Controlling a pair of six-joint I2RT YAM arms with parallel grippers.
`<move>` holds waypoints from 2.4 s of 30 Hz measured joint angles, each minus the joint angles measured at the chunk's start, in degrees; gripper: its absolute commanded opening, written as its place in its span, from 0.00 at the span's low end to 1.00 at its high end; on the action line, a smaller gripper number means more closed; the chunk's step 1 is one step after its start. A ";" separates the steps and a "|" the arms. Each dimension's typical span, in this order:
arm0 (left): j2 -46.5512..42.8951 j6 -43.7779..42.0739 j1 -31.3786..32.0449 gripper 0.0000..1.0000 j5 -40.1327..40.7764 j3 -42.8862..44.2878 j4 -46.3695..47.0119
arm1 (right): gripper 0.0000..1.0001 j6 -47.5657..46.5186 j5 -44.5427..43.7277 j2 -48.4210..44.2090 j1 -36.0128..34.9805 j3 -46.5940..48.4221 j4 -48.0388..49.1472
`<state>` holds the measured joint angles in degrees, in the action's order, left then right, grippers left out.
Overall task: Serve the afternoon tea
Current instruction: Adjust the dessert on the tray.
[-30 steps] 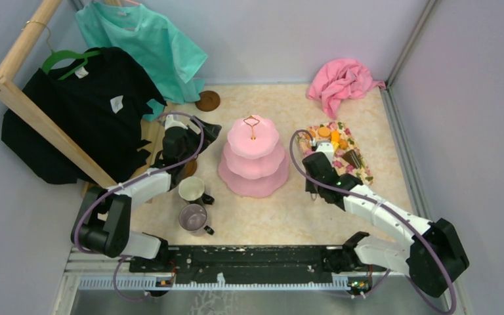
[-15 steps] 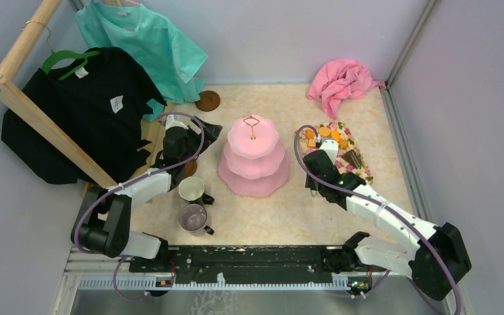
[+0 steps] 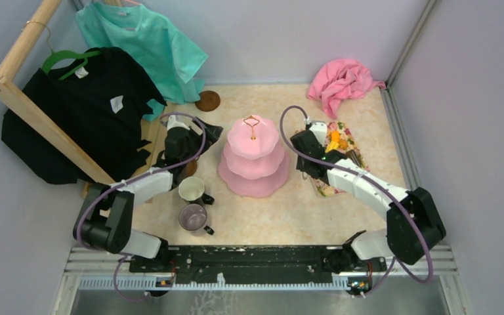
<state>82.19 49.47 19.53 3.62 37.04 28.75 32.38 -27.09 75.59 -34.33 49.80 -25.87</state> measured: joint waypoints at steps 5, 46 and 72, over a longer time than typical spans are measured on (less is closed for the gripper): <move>0.63 0.00 0.00 0.95 -0.02 0.00 0.74 | 0.22 -0.13 0.72 3.96 1.01 2.03 1.40; -2.23 0.02 0.00 0.95 -0.13 -0.02 0.76 | 0.13 9.25 6.23 -2.45 3.39 -7.21 0.87; -4.74 0.63 1.44 0.95 -1.57 -1.16 0.66 | 0.12 20.39 1.09 -16.90 -2.32 -13.73 -13.92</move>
<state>77.45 50.11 20.97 2.04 35.88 29.41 52.77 -26.00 58.70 -36.64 36.07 -39.79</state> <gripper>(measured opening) 0.950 0.210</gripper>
